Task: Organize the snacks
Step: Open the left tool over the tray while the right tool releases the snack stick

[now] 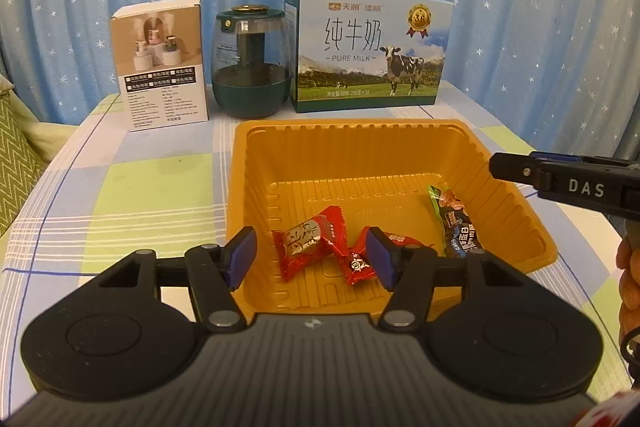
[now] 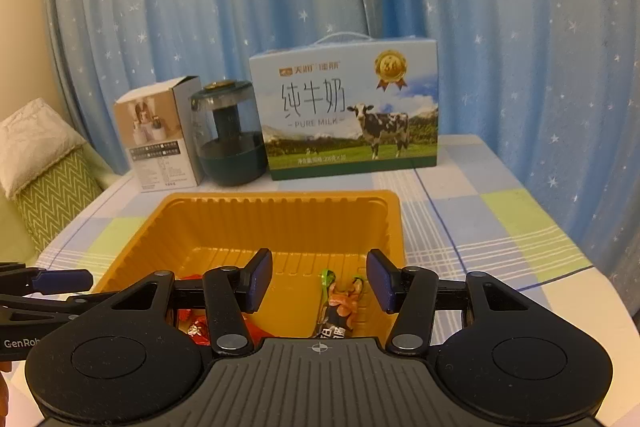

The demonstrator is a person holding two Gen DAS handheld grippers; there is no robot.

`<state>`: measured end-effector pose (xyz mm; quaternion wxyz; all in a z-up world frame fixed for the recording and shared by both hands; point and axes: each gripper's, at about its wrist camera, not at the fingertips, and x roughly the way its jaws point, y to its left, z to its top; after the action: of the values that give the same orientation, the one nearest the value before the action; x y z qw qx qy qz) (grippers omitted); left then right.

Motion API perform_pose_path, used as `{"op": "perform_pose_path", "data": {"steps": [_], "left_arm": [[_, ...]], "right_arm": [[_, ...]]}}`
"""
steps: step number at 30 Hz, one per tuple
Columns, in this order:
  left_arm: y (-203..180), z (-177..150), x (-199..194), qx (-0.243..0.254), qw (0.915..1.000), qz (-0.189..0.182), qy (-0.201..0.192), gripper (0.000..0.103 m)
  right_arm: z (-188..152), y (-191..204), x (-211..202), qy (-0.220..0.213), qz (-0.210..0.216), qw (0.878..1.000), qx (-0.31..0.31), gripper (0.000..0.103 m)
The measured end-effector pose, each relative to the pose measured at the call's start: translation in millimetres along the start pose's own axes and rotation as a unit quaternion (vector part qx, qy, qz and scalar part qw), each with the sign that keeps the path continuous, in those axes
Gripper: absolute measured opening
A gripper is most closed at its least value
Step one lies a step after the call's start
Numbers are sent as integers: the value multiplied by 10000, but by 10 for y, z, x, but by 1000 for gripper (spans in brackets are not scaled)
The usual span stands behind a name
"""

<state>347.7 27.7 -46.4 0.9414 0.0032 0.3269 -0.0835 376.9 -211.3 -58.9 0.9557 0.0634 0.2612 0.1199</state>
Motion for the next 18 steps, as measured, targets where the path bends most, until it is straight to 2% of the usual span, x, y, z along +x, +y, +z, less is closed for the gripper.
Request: {"op": "perform_pose_path", "data": {"steps": [8,18], "left_arm": [[-66,-80,-285,86,9999,-17,-134,58],[-159,-394,-759,108,9998,-47,-175,58]], "right_arm": [[-96,-6,-348,-96,5,9998,176,53],[-384,-83,-931,-65,-86,9994,338,53]]}}
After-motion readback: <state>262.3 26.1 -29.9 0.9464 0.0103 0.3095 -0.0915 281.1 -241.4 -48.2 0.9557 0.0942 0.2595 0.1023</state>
